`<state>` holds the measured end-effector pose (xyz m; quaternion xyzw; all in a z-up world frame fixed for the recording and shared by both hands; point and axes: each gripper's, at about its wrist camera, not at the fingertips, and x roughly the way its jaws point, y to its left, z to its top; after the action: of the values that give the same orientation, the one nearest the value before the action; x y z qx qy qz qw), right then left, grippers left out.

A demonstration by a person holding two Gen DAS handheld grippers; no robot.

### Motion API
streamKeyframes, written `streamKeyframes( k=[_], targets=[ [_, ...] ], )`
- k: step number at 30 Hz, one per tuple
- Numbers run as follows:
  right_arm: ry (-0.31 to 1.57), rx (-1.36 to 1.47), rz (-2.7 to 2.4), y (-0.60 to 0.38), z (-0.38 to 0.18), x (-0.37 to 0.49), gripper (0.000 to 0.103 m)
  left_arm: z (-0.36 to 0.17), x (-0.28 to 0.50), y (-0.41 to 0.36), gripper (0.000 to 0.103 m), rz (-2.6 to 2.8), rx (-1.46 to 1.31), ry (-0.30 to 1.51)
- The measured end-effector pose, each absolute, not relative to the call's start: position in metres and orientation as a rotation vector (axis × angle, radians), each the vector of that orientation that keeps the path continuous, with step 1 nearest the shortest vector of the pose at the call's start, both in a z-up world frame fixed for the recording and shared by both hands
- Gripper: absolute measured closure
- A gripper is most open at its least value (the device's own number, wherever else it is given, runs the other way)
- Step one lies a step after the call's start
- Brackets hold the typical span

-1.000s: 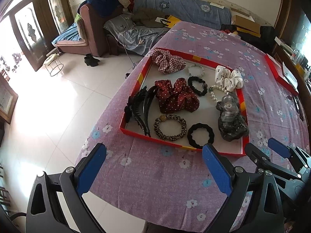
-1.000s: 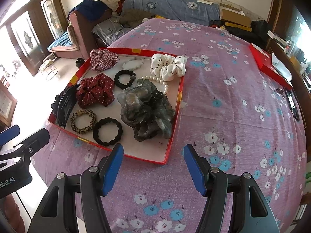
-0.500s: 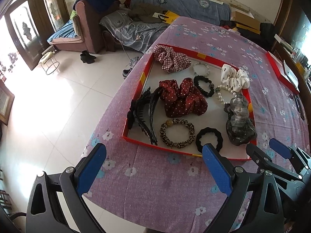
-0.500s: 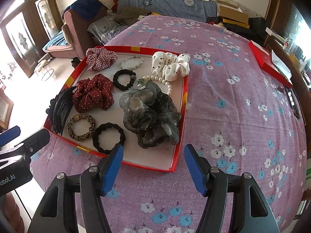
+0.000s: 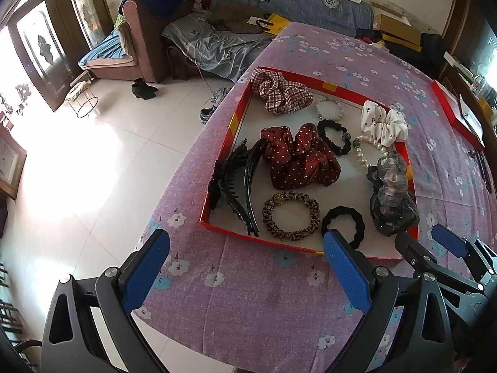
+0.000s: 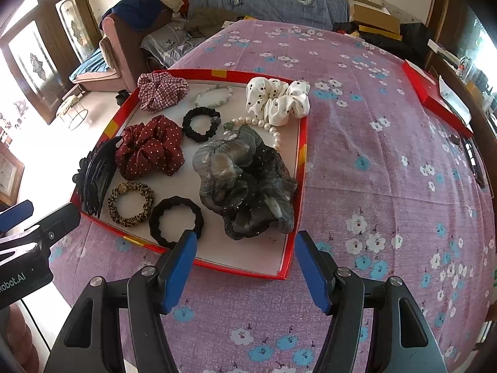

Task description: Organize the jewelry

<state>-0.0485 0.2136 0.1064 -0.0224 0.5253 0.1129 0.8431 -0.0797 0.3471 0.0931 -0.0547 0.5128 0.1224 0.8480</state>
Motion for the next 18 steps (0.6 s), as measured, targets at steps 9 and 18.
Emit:
streamKeyframes(
  k=[9,18],
  targets=[
    [1.108,-0.053,0.278,0.207,0.106,-0.05,0.033,0.097,-0.085,0.336,0.004,0.284,-0.114,1.074],
    [1.109,-0.05,0.322,0.183,0.107,-0.06,0.033,0.1,-0.097,0.311,0.004,0.326,-0.116,1.067]
  ],
)
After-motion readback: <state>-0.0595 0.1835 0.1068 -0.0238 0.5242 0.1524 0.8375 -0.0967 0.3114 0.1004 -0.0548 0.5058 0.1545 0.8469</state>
